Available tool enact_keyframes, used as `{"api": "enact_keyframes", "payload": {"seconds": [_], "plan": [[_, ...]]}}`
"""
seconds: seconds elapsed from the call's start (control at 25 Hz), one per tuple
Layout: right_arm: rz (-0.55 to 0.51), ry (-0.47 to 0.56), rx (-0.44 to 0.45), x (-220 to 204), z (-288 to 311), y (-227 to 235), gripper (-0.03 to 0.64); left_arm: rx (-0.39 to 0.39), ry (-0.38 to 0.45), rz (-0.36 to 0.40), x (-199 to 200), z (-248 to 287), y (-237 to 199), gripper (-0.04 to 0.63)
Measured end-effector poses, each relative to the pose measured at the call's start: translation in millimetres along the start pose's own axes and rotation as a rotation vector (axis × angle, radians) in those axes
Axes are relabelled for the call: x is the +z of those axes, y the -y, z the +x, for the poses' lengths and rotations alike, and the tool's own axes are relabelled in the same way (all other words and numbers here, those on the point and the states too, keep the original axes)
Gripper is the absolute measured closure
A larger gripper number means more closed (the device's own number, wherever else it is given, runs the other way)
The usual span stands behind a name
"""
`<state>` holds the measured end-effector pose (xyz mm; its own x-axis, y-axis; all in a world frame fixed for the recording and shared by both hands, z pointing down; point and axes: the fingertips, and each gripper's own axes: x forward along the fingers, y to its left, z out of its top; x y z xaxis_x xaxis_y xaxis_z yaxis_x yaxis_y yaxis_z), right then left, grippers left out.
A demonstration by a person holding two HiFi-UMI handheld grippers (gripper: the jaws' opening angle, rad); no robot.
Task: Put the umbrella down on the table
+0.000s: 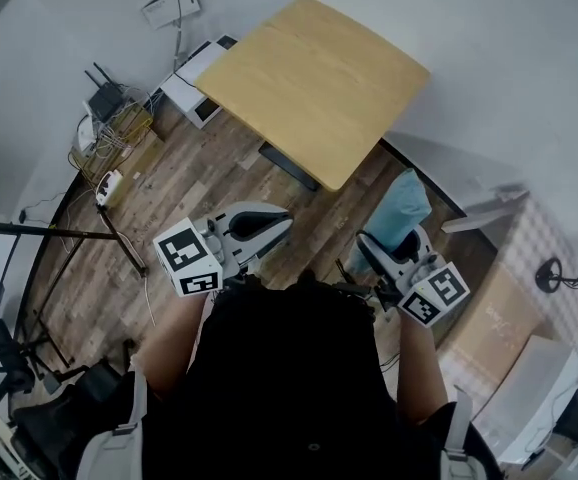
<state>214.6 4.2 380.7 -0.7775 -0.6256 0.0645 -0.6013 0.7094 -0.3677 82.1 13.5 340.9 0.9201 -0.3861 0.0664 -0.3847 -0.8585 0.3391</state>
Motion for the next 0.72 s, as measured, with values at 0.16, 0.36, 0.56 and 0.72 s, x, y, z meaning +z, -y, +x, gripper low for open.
{"api": "enact_keyframes", "payload": {"seconds": [0.16,0.36,0.56,0.72], "plan": [[-0.005,-0.005,0.008,5.8,-0.8,29.4,0.322,0.033,0.007,-0.002,1.7,18.2,-9.1,0.583],[0.03,-0.007,0.004,8.0,7.7,51.3,0.322,0.062,-0.002,-0.024,0.6,20.3,-25.7,0.583],[0.03,-0.036,0.002,7.2,33.5,62.6,0.322,0.063,0.012,-0.043,6.8,18.2,-55.1,0.583],[0.015,-0.035,-0.021,17.4,59.2,71.8,0.322,0.031,0.018,-0.05,15.7,18.9,-86.7,0.583]]}}
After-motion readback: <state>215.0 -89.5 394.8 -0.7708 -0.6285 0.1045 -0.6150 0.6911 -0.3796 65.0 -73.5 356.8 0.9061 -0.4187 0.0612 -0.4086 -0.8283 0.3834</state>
